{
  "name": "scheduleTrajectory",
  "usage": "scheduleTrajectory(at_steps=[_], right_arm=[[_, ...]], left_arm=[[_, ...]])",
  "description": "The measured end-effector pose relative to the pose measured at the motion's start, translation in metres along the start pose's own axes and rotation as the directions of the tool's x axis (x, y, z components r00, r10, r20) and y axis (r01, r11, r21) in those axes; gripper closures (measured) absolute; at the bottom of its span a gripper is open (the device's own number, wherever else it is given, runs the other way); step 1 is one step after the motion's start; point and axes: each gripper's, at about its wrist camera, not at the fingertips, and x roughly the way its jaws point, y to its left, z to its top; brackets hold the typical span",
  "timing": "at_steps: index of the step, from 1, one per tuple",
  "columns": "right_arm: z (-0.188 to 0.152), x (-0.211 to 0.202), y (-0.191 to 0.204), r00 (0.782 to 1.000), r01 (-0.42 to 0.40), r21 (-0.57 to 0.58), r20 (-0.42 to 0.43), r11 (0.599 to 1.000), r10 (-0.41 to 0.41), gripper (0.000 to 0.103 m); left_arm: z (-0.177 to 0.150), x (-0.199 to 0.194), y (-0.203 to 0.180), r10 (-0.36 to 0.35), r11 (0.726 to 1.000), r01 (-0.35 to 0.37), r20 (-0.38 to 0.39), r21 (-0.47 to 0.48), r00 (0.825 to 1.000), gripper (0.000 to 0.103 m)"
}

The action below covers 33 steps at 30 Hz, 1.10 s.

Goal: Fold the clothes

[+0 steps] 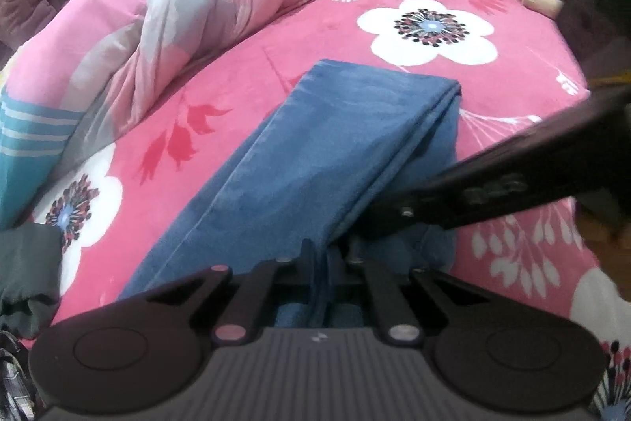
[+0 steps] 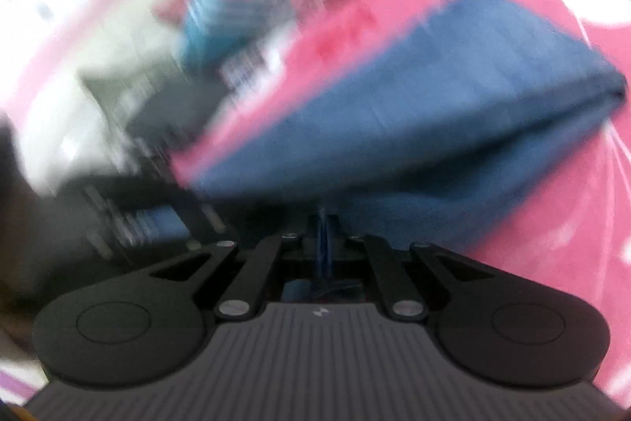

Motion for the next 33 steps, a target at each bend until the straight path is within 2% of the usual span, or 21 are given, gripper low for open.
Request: scheduleTrajectory(at_steps=[2,6,8,10,13,15,18,22,23,24,25,29,30,33], right_arm=[[-0.001,0.012,-0.005,1.000,0.024,0.019,-0.012,1.000,-0.023,0.101],[-0.005,0.015,-0.026,1.000,-0.017,0.169,0.018,0.985,0.014,0.102],[-0.005,-0.003,-0.033,0.995,0.025,0.201,0.087,0.979,-0.044,0.101],[-0.006,-0.021,-0.051,0.986,0.055,0.295,0.133,0.954,-0.098,0.100],[-0.003,-0.046,-0.061,0.979,0.081,0.325,0.151,0.942,-0.136,0.099],[0.000,-0.060,-0.057,0.983,0.051,0.311,0.150,0.949,-0.102,0.096],[-0.003,-0.060,-0.044,0.995,0.001,0.283,0.091,0.959,-0.028,0.096],[-0.003,-0.040,-0.019,1.000,0.009,0.111,0.026,0.994,-0.012,0.096],[-0.002,-0.031,-0.014,0.997,0.076,0.014,0.003,0.997,-0.076,0.096],[-0.002,-0.020,-0.008,0.988,0.152,-0.093,-0.014,0.984,-0.154,0.103],[-0.004,-0.013,-0.005,0.978,0.202,-0.176,-0.011,0.963,-0.207,0.103],[0.002,-0.027,-0.004,0.969,0.246,-0.174,0.016,0.953,-0.248,0.102],[0.001,-0.038,-0.003,0.971,0.239,-0.172,0.023,0.956,-0.239,0.098],[-0.003,-0.059,0.007,0.992,0.127,-0.190,0.039,0.973,-0.122,0.098]], left_arm=[[-0.004,0.001,-0.003,-0.002,1.000,0.002,0.001,0.014,1.000,0.097],[-0.015,0.005,-0.012,0.002,0.997,-0.002,0.000,0.071,1.000,0.097],[-0.022,0.008,-0.019,0.008,0.992,-0.008,-0.002,0.128,1.000,0.096],[-0.027,0.007,-0.023,0.017,0.988,-0.018,0.008,0.156,1.000,0.096],[-0.029,0.006,-0.025,0.024,0.986,-0.026,0.018,0.167,1.000,0.096],[-0.028,0.004,-0.022,0.021,0.989,-0.024,0.019,0.144,1.000,0.096],[-0.028,0.004,-0.023,0.026,0.988,-0.028,0.019,0.150,0.999,0.096],[-0.031,0.005,-0.025,0.027,0.984,-0.030,0.017,0.174,0.999,0.095],[-0.032,0.006,-0.025,0.027,0.984,-0.029,0.015,0.178,1.000,0.095],[-0.033,0.006,-0.026,0.029,0.982,-0.031,0.013,0.185,0.999,0.095],[-0.035,0.006,-0.028,0.034,0.980,-0.037,0.016,0.196,0.999,0.094],[-0.039,0.005,-0.032,0.046,0.969,-0.053,0.031,0.240,0.998,0.094],[-0.040,0.005,-0.033,0.048,0.967,-0.055,0.035,0.249,0.998,0.094],[-0.044,0.005,-0.036,0.056,0.958,-0.068,0.052,0.278,0.997,0.094]])
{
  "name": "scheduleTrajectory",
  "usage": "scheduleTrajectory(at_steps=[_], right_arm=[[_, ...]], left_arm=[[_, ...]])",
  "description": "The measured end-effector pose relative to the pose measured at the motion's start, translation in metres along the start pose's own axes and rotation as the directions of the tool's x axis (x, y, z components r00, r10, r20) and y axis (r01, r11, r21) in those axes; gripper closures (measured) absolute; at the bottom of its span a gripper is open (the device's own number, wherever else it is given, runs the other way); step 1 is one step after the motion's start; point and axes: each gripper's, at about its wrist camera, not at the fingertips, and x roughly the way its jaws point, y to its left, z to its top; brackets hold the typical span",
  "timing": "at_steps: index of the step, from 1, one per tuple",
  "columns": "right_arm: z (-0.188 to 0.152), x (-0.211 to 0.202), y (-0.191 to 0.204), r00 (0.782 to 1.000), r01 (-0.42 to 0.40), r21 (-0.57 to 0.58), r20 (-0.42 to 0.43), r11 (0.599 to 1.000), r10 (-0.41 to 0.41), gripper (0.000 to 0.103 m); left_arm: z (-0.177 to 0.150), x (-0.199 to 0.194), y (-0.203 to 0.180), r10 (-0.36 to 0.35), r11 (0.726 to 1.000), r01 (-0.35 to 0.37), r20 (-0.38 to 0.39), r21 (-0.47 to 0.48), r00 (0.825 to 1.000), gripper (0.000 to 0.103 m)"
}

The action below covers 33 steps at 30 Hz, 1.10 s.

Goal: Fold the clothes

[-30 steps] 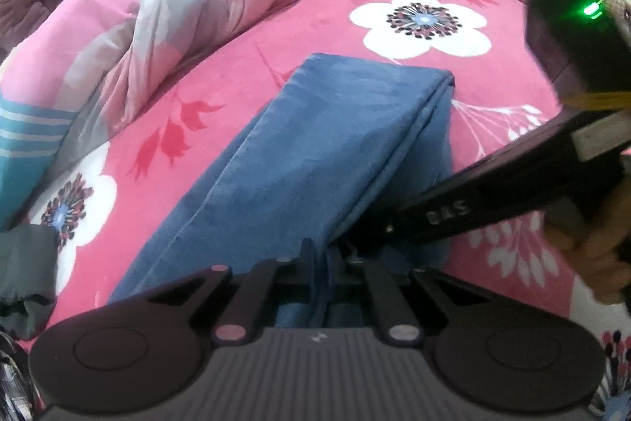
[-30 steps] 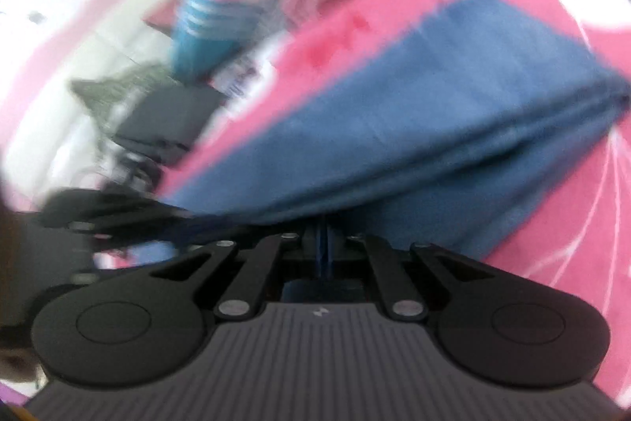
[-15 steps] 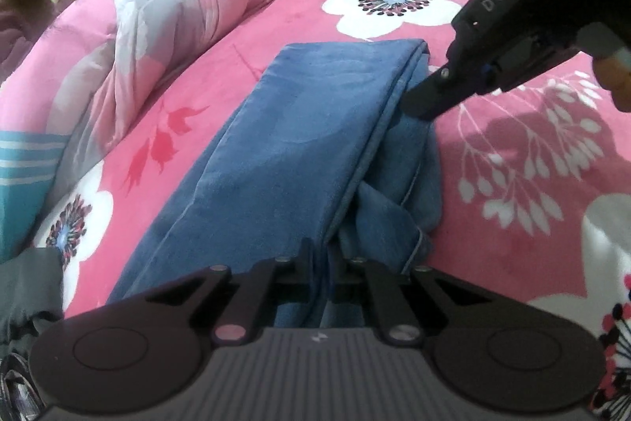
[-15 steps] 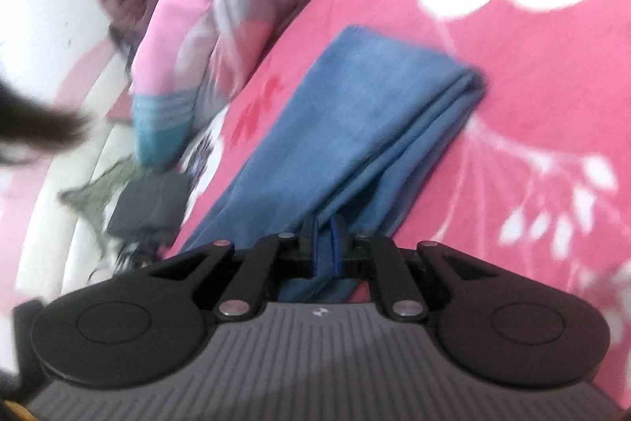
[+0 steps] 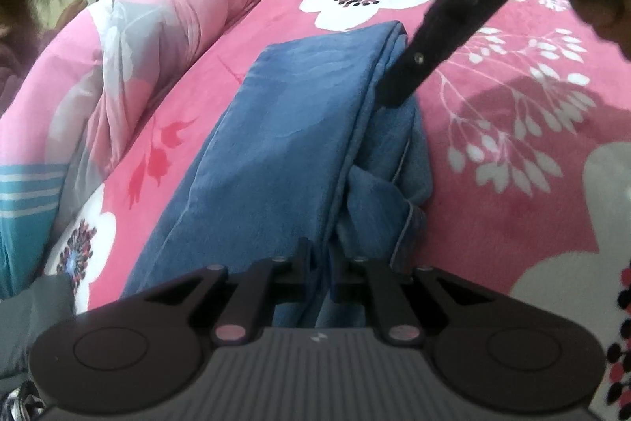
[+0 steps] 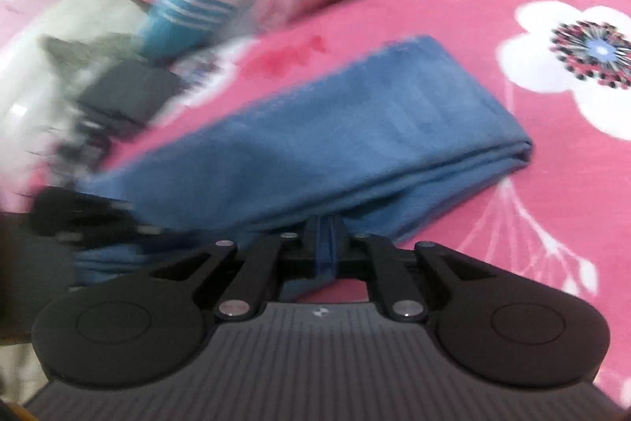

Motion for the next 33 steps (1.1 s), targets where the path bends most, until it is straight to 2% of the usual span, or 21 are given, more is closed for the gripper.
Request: scheduleTrajectory(at_steps=[4,7,8,11,14,18,21,23,26,27,29,31,33], right_arm=[[0.000,0.015,0.022,0.994,-0.106,-0.108,-0.040,0.988,0.103,0.098],[-0.012,0.051,0.025,0.990,-0.048,-0.225,-0.143,0.973,0.015,0.101],[-0.018,0.052,0.020,0.992,-0.054,-0.238,-0.126,0.970,0.024,0.102],[-0.007,0.038,0.014,0.991,-0.047,-0.185,-0.134,0.982,0.022,0.101],[0.011,0.013,0.009,0.997,-0.019,-0.177,-0.076,0.984,0.006,0.098],[0.036,0.011,0.012,1.000,-0.006,-0.212,0.011,0.977,0.009,0.098],[0.035,0.038,0.015,1.000,0.012,-0.259,0.000,0.966,-0.013,0.098],[0.019,0.065,0.008,0.993,0.056,-0.276,-0.087,0.960,-0.082,0.099],[0.010,0.065,-0.003,0.998,0.039,-0.234,-0.044,0.972,-0.050,0.099],[0.012,0.066,-0.003,0.997,0.037,-0.242,-0.051,0.969,-0.051,0.100],[0.015,0.067,-0.002,0.997,0.035,-0.261,-0.064,0.965,-0.053,0.100],[0.018,0.067,-0.002,0.995,0.029,-0.277,-0.080,0.960,-0.054,0.100],[0.029,0.063,0.002,0.991,0.038,-0.292,-0.109,0.956,-0.072,0.099]], left_arm=[[-0.006,-0.002,-0.009,0.023,0.996,-0.026,0.033,0.086,0.999,0.094],[-0.008,-0.002,-0.009,0.012,0.994,-0.015,0.032,0.106,0.999,0.094],[-0.008,-0.002,-0.008,0.006,0.994,-0.010,0.031,0.105,1.000,0.094],[-0.008,-0.004,-0.004,-0.008,0.996,0.005,0.027,0.087,1.000,0.094],[-0.006,-0.008,-0.001,-0.024,0.996,0.022,0.023,0.084,0.999,0.092],[-0.002,-0.020,0.010,-0.061,0.998,0.061,0.007,0.031,0.998,0.092],[0.002,-0.036,0.020,-0.058,0.998,0.058,0.041,-0.003,0.997,0.092],[0.006,-0.041,0.028,-0.055,0.997,0.058,0.056,-0.054,0.997,0.092],[0.012,-0.037,0.035,-0.041,0.991,0.048,0.055,-0.124,0.998,0.092],[0.013,-0.031,0.035,-0.036,0.989,0.041,0.043,-0.142,0.998,0.091],[0.013,-0.011,0.034,-0.056,0.978,0.049,-0.028,-0.205,0.998,0.089],[0.006,0.007,0.033,-0.087,0.952,0.058,-0.085,-0.300,0.993,0.092],[0.001,0.005,0.033,-0.070,0.941,0.044,-0.065,-0.336,0.995,0.092]])
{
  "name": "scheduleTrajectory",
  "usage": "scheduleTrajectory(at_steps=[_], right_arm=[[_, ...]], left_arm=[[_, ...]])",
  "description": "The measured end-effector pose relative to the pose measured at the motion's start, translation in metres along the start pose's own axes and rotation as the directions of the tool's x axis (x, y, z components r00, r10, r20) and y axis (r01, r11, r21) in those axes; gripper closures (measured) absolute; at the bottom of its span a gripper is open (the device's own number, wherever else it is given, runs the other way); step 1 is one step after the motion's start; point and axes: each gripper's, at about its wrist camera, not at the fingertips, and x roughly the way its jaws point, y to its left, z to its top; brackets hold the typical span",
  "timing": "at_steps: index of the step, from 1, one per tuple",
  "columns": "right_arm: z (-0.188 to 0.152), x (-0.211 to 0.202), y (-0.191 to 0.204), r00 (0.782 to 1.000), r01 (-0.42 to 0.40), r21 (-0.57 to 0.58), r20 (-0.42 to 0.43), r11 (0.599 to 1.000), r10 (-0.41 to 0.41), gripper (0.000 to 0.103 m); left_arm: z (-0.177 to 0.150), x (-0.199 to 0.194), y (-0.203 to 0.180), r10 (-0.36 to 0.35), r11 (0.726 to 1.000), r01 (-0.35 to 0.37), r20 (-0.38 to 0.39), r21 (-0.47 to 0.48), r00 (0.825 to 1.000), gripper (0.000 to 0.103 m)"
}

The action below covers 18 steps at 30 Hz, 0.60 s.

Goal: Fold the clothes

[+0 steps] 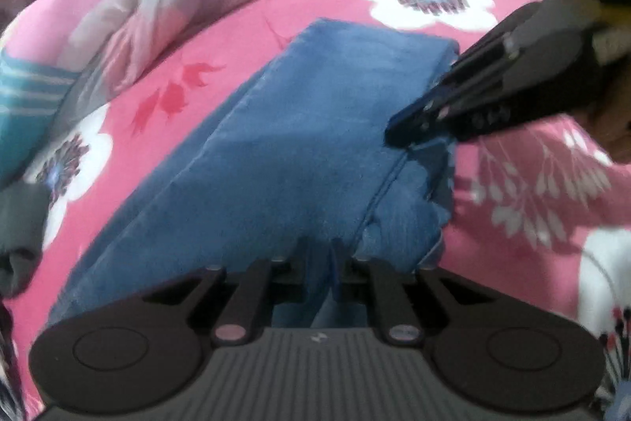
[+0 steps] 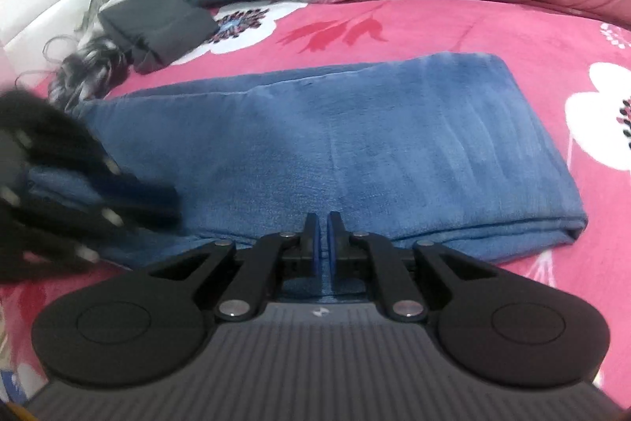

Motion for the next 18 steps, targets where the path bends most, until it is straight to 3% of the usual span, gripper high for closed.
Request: scheduleTrajectory(at_steps=[2,4,6,11,15,17,18], right_arm=[[0.009,-0.016,0.000,1.000,0.014,-0.026,0.017,1.000,-0.014,0.099],[0.016,-0.021,-0.005,0.996,0.082,-0.065,0.038,0.994,-0.080,0.099],[0.014,-0.006,-0.016,0.989,0.148,-0.086,-0.015,0.985,-0.150,0.099],[0.007,0.004,-0.032,0.993,0.099,-0.112,-0.052,0.989,-0.105,0.099],[0.026,-0.018,-0.040,0.986,0.163,-0.157,0.003,0.974,-0.165,0.098],[0.024,-0.006,-0.057,0.975,0.206,-0.155,-0.053,0.966,-0.216,0.094],[0.023,-0.002,-0.063,0.976,0.188,-0.161,-0.077,0.969,-0.202,0.094]], left_arm=[[-0.003,-0.002,0.001,-0.001,1.000,0.001,0.004,-0.012,1.000,0.091],[-0.004,-0.002,0.001,-0.004,1.000,0.004,0.005,-0.025,1.000,0.091],[-0.006,-0.003,0.000,-0.004,0.999,0.005,0.004,-0.038,1.000,0.091],[-0.005,-0.002,-0.003,0.030,0.998,-0.030,-0.008,-0.063,1.000,0.090],[-0.003,-0.002,-0.005,0.052,0.995,-0.054,-0.024,-0.089,0.998,0.090],[-0.003,-0.002,-0.006,0.062,0.993,-0.065,-0.030,-0.101,0.998,0.089],[-0.003,-0.001,-0.007,0.071,0.992,-0.073,-0.032,-0.101,0.997,0.089]])
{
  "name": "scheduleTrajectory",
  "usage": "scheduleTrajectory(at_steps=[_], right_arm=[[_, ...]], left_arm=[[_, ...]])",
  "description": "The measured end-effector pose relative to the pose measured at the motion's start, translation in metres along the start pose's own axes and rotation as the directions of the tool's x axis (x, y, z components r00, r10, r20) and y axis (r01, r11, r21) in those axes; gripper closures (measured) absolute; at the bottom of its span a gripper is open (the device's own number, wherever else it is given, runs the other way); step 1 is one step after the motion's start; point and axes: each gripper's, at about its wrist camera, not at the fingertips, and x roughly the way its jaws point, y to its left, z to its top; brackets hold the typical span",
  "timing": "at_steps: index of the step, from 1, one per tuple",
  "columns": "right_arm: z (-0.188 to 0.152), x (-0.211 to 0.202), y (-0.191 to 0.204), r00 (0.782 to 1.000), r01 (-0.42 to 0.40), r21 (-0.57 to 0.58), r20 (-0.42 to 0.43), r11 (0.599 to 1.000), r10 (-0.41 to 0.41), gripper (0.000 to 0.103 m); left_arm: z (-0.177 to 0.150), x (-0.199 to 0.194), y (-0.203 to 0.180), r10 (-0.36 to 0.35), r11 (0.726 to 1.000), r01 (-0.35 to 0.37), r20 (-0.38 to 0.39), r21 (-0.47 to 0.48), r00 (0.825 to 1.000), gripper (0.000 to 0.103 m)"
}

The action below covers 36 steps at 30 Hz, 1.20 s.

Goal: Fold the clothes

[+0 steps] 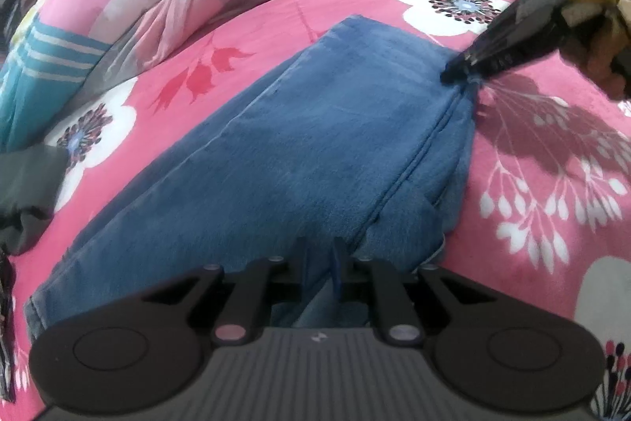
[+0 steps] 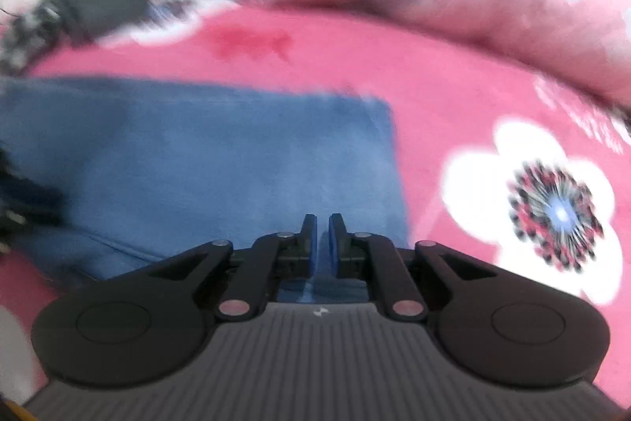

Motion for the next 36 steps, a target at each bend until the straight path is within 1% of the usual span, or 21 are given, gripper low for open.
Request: scheduleTrajectory(at_steps=[2,3,4,5,8,10,11,14,16,18,21,22,25,26,27,30,31,32,33,34,36], right_arm=[[-0.001,0.007,-0.009,0.998,-0.049,-0.020,-0.031,0.999,0.048,0.093],[0.007,0.006,-0.009,0.997,-0.059,-0.048,-0.058,0.997,0.056,0.093],[0.016,0.001,-0.010,0.996,-0.071,-0.054,-0.053,0.996,0.068,0.093],[0.024,-0.004,-0.012,0.996,-0.085,-0.054,-0.040,0.995,0.083,0.093],[0.051,-0.011,-0.017,0.990,-0.126,-0.023,0.055,0.992,0.127,0.093],[0.063,0.004,-0.017,0.987,-0.126,-0.028,0.101,0.992,0.128,0.092],[0.068,0.019,-0.019,0.987,-0.128,-0.007,0.100,0.992,0.128,0.092],[0.065,0.069,-0.029,0.993,-0.114,0.058,0.023,0.992,0.113,0.090],[0.062,0.071,-0.029,0.994,-0.108,0.066,0.041,0.992,0.105,0.090],[0.069,0.062,-0.022,0.998,-0.070,0.044,0.004,0.997,0.070,0.089],[0.083,0.040,-0.021,0.988,-0.145,0.081,0.064,0.986,0.140,0.088],[0.088,0.041,-0.018,0.987,-0.150,0.077,0.070,0.986,0.145,0.088],[0.089,0.079,-0.017,0.993,-0.111,0.100,-0.029,0.989,0.114,0.086],[0.089,0.082,-0.017,0.994,-0.104,0.114,-0.026,0.988,0.108,0.086],[0.090,0.083,-0.016,0.995,-0.099,0.129,-0.015,0.987,0.102,0.086],[0.099,0.070,-0.009,0.997,-0.058,0.105,-0.053,0.993,0.063,0.085],[0.102,0.062,-0.009,0.997,-0.059,0.123,-0.040,0.991,0.065,0.085],[0.105,0.050,-0.008,0.995,-0.095,0.130,-0.002,0.987,0.096,0.085],[0.107,0.037,-0.007,0.990,-0.138,0.131,0.040,0.982,0.133,0.085],[0.109,0.026,-0.002,0.983,-0.177,0.116,0.071,0.977,0.169,0.085],[0.111,0.019,0.011,0.965,-0.257,0.082,0.080,0.963,0.250,0.084]], left_arm=[[0.000,0.001,-0.002,0.017,1.000,-0.017,-0.001,0.000,1.000,0.089],[-0.001,0.001,-0.003,0.025,1.000,-0.025,0.001,-0.003,1.000,0.089],[-0.002,0.001,-0.004,0.031,0.999,-0.031,0.004,-0.008,1.000,0.089],[-0.003,0.000,-0.005,0.036,0.999,-0.036,0.009,-0.013,0.999,0.089],[-0.005,0.000,-0.006,0.049,0.999,-0.049,0.020,-0.023,0.999,0.089],[-0.007,-0.001,-0.007,0.060,0.998,-0.059,0.030,-0.038,0.998,0.088],[-0.008,-0.001,-0.008,0.067,0.997,-0.065,0.035,-0.045,0.997,0.088],[-0.010,-0.002,-0.013,0.094,0.994,-0.091,0.048,-0.055,0.994,0.088],[-0.011,-0.003,-0.017,0.117,0.991,-0.114,0.048,-0.069,0.992,0.087],[-0.010,-0.003,-0.017,0.124,0.989,-0.120,0.048,-0.082,0.991,0.087],[-0.011,-0.003,-0.015,0.106,0.992,-0.101,0.052,-0.076,0.993,0.087],[-0.011,-0.003,-0.014,0.097,0.993,-0.093,0.054,-0.074,0.994,0.087],[-0.013,-0.003,-0.012,0.082,0.995,-0.078,0.062,-0.063,0.995,0.086],[-0.013,-0.003,-0.012,0.081,0.995,-0.077,0.064,-0.061,0.995,0.086],[-0.014,-0.003,-0.012,0.079,0.995,-0.075,0.065,-0.061,0.995,0.086],[-0.014,-0.004,-0.011,0.068,0.995,-0.063,0.065,-0.070,0.996,0.085],[-0.012,-0.005,-0.010,0.061,0.996,-0.057,0.059,-0.066,0.996,0.082],[-0.010,-0.006,-0.008,0.057,0.997,-0.054,0.055,-0.063,0.997,0.079],[-0.010,-0.006,-0.006,0.061,0.996,-0.057,0.053,-0.066,0.997,0.070],[-0.010,-0.006,-0.004,0.063,0.996,-0.060,0.051,-0.071,0.997,0.064],[-0.011,-0.007,0.000,0.054,0.995,-0.049,0.054,-0.090,0.997,0.063]])
